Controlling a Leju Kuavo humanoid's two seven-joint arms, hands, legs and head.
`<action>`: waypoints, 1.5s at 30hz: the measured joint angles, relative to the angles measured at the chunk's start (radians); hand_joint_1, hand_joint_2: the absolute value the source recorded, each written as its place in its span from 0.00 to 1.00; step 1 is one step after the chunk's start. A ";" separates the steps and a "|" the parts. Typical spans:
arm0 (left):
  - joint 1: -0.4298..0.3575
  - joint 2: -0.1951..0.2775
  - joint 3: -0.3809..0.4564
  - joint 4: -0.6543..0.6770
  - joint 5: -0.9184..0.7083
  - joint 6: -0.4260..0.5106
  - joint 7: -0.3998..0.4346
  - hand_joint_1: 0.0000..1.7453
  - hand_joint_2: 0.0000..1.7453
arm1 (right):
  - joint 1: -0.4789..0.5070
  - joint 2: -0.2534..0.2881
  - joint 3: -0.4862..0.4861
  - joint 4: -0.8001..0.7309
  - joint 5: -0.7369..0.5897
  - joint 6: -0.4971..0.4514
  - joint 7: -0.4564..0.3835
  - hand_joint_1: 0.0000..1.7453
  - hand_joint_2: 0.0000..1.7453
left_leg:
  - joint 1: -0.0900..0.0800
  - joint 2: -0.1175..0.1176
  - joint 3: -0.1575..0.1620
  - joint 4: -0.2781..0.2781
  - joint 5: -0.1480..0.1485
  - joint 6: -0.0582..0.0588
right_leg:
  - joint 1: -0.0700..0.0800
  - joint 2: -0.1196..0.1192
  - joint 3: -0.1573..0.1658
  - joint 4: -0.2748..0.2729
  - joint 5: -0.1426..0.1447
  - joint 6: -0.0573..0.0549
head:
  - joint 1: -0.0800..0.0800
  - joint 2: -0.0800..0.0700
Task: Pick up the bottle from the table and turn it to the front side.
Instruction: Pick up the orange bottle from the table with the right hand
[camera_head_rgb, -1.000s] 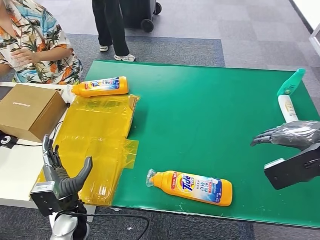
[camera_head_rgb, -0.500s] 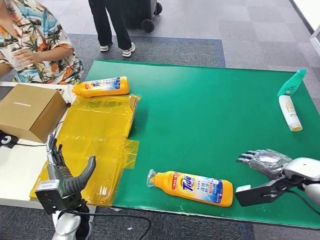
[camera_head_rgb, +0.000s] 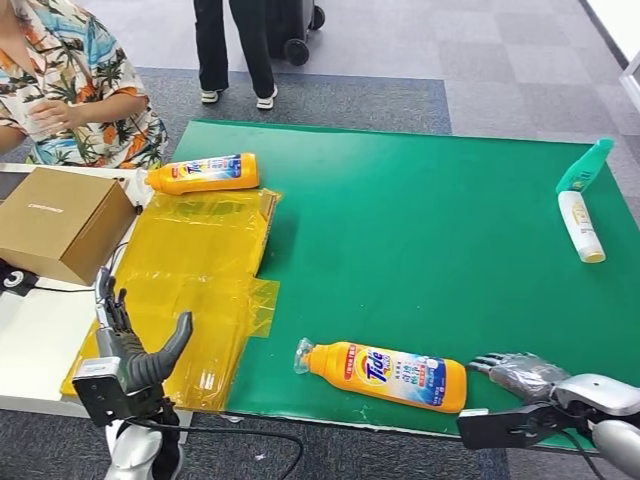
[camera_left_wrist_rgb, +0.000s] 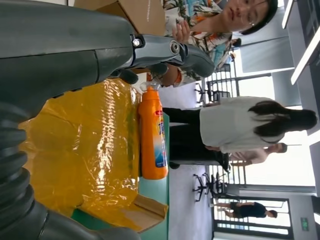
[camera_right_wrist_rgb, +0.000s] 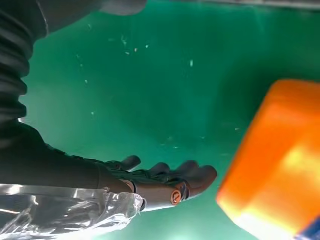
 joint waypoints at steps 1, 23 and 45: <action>-0.001 0.000 0.000 0.003 0.003 -0.001 0.001 0.00 1.00 | 0.037 0.007 -0.037 -0.002 0.021 -0.010 0.013 0.00 1.00 | 0.000 0.000 0.000 0.000 0.000 0.000 | 0.000 0.000 0.000 0.000 0.000 0.000 | 0.000 0.000; 0.028 -0.037 0.018 -0.042 -0.113 0.007 0.077 0.00 1.00 | 0.230 0.632 -0.413 0.153 0.807 -0.331 -0.035 0.00 1.00 | 0.001 0.000 0.000 0.000 0.001 0.000 | 0.001 0.000 0.000 0.000 0.000 0.000 | 0.000 0.000; 0.067 -0.039 0.057 -0.119 -0.119 0.021 0.067 0.00 1.00 | 0.197 0.762 -0.382 0.186 0.633 -0.229 -0.193 0.00 1.00 | 0.001 0.000 0.000 0.000 0.001 0.000 | 0.001 0.000 0.000 0.000 0.000 0.000 | 0.000 0.000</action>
